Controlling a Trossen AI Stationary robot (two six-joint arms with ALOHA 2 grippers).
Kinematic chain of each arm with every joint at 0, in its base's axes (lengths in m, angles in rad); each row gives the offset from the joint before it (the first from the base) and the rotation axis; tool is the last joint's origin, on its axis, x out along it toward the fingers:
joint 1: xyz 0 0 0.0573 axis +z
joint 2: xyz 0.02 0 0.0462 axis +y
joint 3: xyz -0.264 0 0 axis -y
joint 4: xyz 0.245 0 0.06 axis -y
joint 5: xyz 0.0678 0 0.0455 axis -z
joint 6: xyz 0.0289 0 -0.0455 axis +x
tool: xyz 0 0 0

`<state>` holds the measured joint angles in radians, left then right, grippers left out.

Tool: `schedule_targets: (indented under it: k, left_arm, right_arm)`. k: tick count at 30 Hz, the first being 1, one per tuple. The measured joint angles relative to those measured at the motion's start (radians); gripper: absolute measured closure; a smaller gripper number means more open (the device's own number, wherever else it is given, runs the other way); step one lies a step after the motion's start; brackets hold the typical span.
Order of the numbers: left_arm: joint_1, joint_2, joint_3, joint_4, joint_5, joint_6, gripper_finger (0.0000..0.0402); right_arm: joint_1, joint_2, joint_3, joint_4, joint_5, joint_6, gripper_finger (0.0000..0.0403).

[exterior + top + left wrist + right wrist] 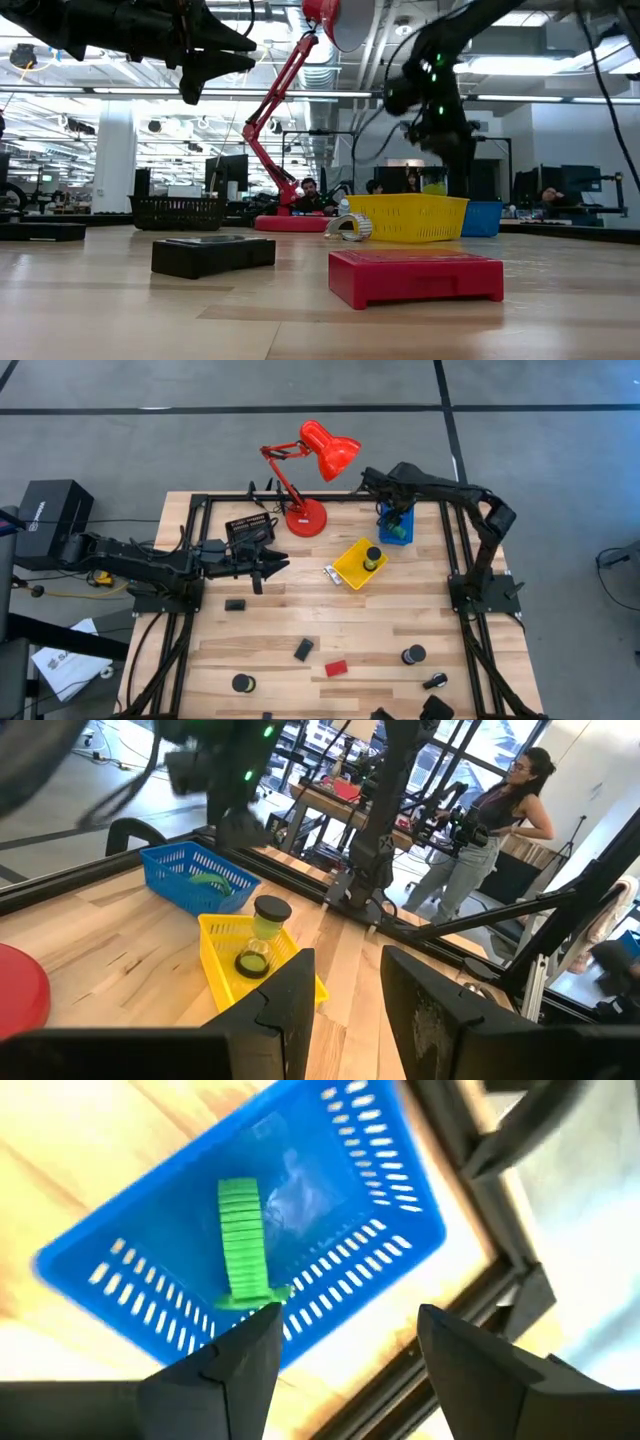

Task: Pick & Place Office items
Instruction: Put the green wrist watch into the black bin

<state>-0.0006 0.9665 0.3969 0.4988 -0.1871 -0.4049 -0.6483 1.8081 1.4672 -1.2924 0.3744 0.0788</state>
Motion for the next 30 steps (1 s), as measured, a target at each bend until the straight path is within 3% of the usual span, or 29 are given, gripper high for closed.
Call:
schedule_targets:
  k: [6,12,15,22,30]
  left_arm:
    - [0.0,0.0,0.0,0.0,-0.001,0.0,0.0289]
    - [0.0,0.0,0.0,0.0,-0.005,0.0,0.0289]
    - [0.0,0.0,0.0,0.0,-0.004,0.0,0.0289]
    - [0.0,0.0,0.0,0.0,-0.004,-0.002,0.0289]
    - [0.0,0.0,0.0,0.0,-0.003,-0.003,0.0289]
  right_arm:
    - [0.027,-0.189,-0.005,0.0,0.0,0.052,0.0179]
    - [0.1,-0.422,-0.122,0.082,-0.009,0.079,0.0179]
    - [0.168,-0.549,-0.247,0.169,-0.062,0.069,0.018]
    - [0.391,-0.852,-0.65,0.472,-0.363,-0.006,0.018]
    - [0.681,-1.131,-1.049,0.922,-0.371,0.123,0.018]
